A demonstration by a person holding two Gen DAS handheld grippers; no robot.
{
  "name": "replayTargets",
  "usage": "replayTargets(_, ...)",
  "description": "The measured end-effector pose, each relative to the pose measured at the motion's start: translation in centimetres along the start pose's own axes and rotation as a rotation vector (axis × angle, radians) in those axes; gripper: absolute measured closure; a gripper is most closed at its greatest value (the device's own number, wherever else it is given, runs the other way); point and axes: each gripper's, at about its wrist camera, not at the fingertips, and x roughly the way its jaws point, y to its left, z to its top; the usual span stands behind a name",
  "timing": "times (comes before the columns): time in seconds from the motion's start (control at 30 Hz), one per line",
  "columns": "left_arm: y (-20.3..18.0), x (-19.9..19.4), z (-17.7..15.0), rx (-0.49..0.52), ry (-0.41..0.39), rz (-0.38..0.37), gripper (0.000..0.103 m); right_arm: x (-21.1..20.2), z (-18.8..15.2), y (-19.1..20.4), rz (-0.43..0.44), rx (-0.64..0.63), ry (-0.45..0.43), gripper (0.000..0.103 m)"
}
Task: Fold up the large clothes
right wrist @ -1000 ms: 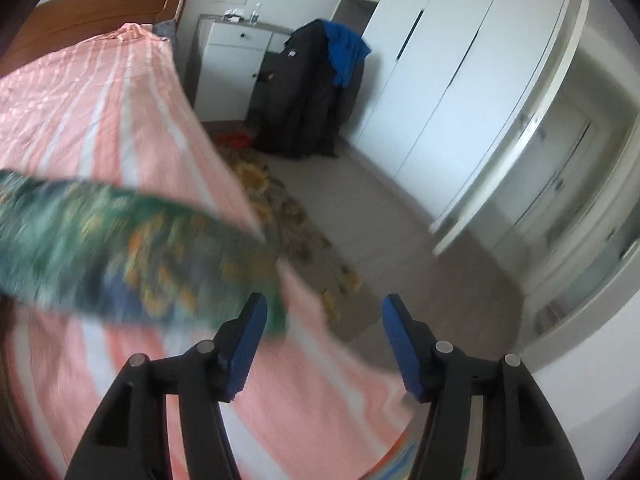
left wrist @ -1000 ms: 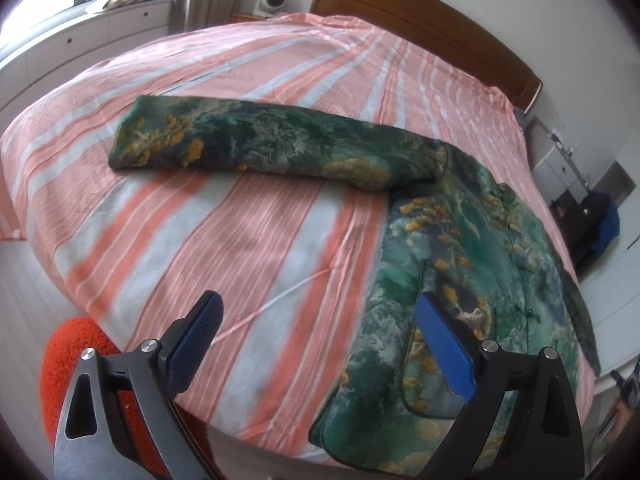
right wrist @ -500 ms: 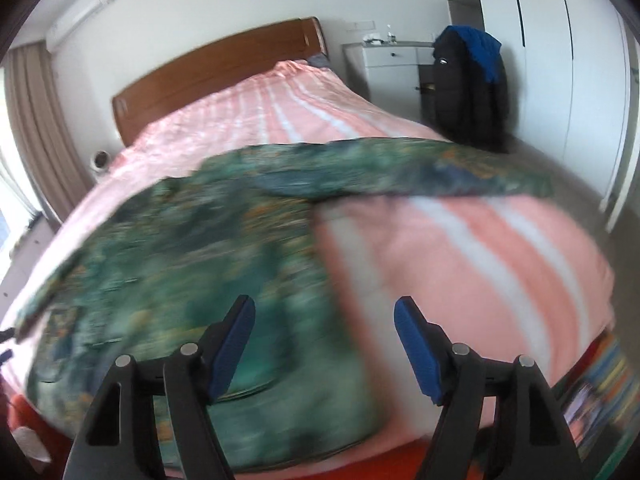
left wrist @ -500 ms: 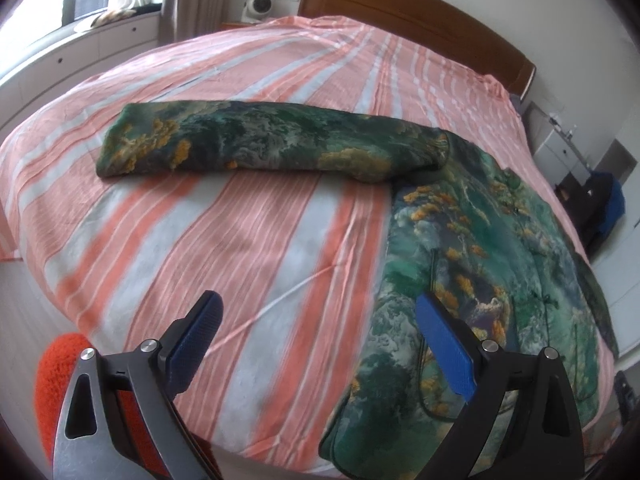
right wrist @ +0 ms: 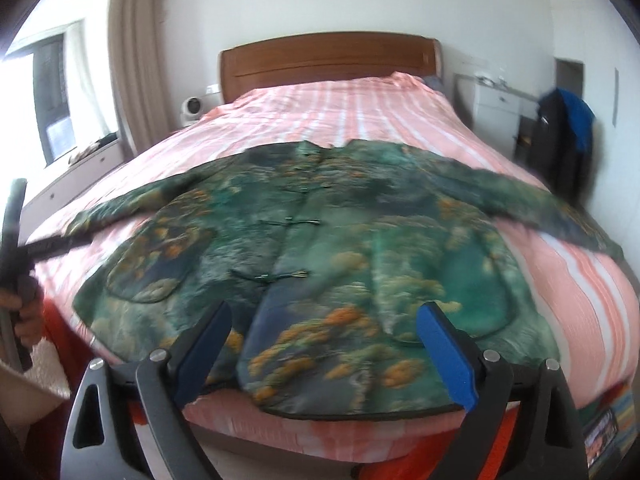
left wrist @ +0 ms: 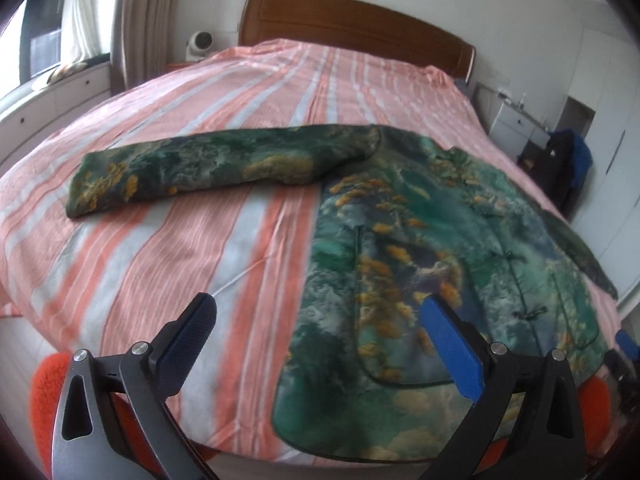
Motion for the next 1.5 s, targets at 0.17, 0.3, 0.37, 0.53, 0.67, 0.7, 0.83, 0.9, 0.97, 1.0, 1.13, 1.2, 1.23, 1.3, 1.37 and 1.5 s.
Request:
replayTargets(0.17,-0.8,0.1,-0.9,0.023,-0.009,0.019,0.001,0.6,-1.3,2.4,0.007,-0.1,-0.045,0.01)
replayTargets(0.3,-1.0,0.2,-1.3,0.02,0.0,0.004,0.001,0.8,-2.1,3.6,0.028,-0.145,-0.032,0.01)
replayTargets(0.37,-1.3,-0.1,-1.4,0.023,-0.007,-0.005,0.001,0.7,-2.2,3.9,0.03,-0.162,-0.039,0.01)
replayTargets(0.53,-2.2,-0.9,-1.5,0.07,-0.047,-0.004,0.001,0.8,-2.3,3.9,0.031,-0.152,-0.04,0.01)
replayTargets(0.67,-2.7,-1.1,-1.6,0.108,-0.063,0.011,0.001,0.5,-2.2,3.7,0.029,-0.139,-0.048,0.01)
replayTargets(0.7,-2.8,-1.1,-1.7,0.111,-0.063,0.014,0.001,0.5,-2.2,3.6,0.028,-0.138,-0.049,0.01)
replayTargets(0.83,-2.6,-1.2,-1.7,0.105,-0.068,0.022,0.001,0.5,-2.2,3.5,0.026,-0.138,-0.051,0.01)
replayTargets(0.9,-2.5,-1.2,-1.7,0.103,-0.07,0.03,0.001,0.5,-2.2,3.5,0.029,-0.137,-0.055,0.01)
replayTargets(0.97,-2.5,-1.2,-1.7,0.102,-0.067,0.034,0.001,0.6,-2.2,3.5,0.031,-0.134,-0.054,0.01)
replayTargets(1.0,-2.5,-1.2,-1.7,0.101,-0.067,0.036,0.001,0.6,-2.2,3.4,0.032,-0.131,-0.053,0.01)
replayTargets(1.13,-2.7,-1.4,-1.6,0.112,-0.081,0.04,0.001,0.5,-2.2,3.3,0.028,-0.126,-0.062,0.01)
replayTargets(1.2,-2.9,-1.6,-1.5,0.122,-0.089,0.043,0.001,0.5,-2.2,3.2,0.03,-0.124,-0.067,0.01)
replayTargets(1.23,-3.0,-1.6,-1.6,0.126,-0.091,0.044,0.001,0.5,-2.1,3.2,0.031,-0.124,-0.068,0.01)
replayTargets(1.3,-3.2,-1.6,-1.5,0.133,-0.095,0.048,0.001,0.5,-2.2,3.3,0.032,-0.126,-0.065,0.01)
replayTargets(1.37,-3.2,-1.7,-1.5,0.134,-0.097,0.049,0.001,0.6,-2.2,3.3,0.032,-0.127,-0.063,0.009)
replayTargets(1.5,-3.3,-1.8,-1.4,0.132,-0.106,0.053,0.001,0.6,-2.2,3.2,0.031,-0.126,-0.068,0.009)
